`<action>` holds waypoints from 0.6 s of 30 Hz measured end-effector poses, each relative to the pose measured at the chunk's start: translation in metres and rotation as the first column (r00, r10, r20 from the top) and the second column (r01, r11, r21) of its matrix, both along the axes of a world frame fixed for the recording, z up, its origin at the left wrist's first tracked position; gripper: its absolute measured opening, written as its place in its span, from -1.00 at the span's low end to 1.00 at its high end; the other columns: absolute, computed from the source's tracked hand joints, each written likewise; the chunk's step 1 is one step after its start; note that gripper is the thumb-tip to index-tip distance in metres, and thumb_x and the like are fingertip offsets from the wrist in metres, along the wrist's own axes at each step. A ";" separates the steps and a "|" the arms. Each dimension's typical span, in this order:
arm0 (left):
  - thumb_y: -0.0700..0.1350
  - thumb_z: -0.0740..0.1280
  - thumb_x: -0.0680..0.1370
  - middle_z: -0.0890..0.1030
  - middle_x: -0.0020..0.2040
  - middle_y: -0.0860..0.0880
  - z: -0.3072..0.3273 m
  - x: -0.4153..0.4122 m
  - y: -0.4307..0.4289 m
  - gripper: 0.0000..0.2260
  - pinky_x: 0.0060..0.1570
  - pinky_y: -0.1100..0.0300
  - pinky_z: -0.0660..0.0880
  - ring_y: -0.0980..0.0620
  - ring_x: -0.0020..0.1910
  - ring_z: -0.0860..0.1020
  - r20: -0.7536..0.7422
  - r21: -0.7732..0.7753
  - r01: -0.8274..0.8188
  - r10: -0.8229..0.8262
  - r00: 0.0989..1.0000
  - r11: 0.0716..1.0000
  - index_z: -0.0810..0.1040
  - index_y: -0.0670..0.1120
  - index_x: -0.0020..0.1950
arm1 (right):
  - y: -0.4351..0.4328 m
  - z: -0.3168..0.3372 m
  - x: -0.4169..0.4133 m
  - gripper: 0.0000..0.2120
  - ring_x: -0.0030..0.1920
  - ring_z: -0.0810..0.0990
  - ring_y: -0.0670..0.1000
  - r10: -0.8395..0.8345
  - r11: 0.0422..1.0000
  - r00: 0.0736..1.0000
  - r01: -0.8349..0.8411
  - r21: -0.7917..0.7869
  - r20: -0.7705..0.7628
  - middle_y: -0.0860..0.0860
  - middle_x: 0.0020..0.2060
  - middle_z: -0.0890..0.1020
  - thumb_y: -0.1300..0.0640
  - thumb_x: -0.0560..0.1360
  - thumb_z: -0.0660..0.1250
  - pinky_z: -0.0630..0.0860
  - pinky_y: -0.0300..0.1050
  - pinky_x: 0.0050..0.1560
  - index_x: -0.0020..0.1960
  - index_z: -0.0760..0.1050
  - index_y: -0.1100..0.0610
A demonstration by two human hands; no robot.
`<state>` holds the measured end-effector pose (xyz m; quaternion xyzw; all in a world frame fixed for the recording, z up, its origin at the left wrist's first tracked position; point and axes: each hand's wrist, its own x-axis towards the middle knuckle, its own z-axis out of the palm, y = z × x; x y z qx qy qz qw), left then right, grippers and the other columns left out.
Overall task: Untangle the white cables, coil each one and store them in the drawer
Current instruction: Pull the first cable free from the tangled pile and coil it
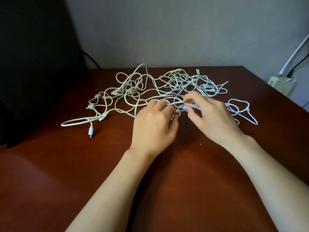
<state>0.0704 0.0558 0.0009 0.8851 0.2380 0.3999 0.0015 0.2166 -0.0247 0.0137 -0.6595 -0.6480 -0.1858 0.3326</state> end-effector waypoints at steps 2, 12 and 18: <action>0.01 0.23 0.47 0.57 -0.21 0.00 -0.002 0.001 -0.002 -0.75 -0.29 0.12 0.49 -0.07 -0.19 0.51 -0.028 0.015 -0.003 0.004 1.000 1.000 0.63 -0.08 -0.08 | -0.003 0.002 -0.001 -0.89 -0.17 0.61 -0.02 0.030 0.998 0.992 -0.022 0.064 -0.125 -0.04 -0.17 0.64 0.20 0.49 0.29 0.48 -0.18 -0.13 0.02 0.49 0.11; 0.12 0.21 0.48 0.52 0.09 -0.14 -0.006 0.006 0.000 -0.70 -0.07 -0.01 0.37 -0.10 0.04 0.29 0.093 -0.069 -0.121 0.127 0.987 0.990 0.63 -0.03 -0.15 | -0.001 0.005 -0.026 -0.88 -0.26 0.65 -0.15 0.259 0.964 0.826 -0.187 0.190 -0.501 -0.14 -0.26 0.62 0.29 0.49 0.38 0.53 -0.29 -0.11 -0.07 0.50 0.09; 0.05 0.30 0.51 0.49 0.22 -0.14 -0.001 0.003 0.001 -0.78 0.11 -0.05 0.29 -0.11 0.17 0.29 0.240 -0.082 -0.110 0.127 0.962 0.991 0.61 -0.07 -0.11 | -0.002 0.010 -0.021 -0.89 -0.28 0.60 -0.13 0.267 0.955 0.828 -0.157 0.253 -0.494 -0.10 -0.21 0.62 0.26 0.54 0.31 0.48 -0.35 -0.13 -0.06 0.51 0.06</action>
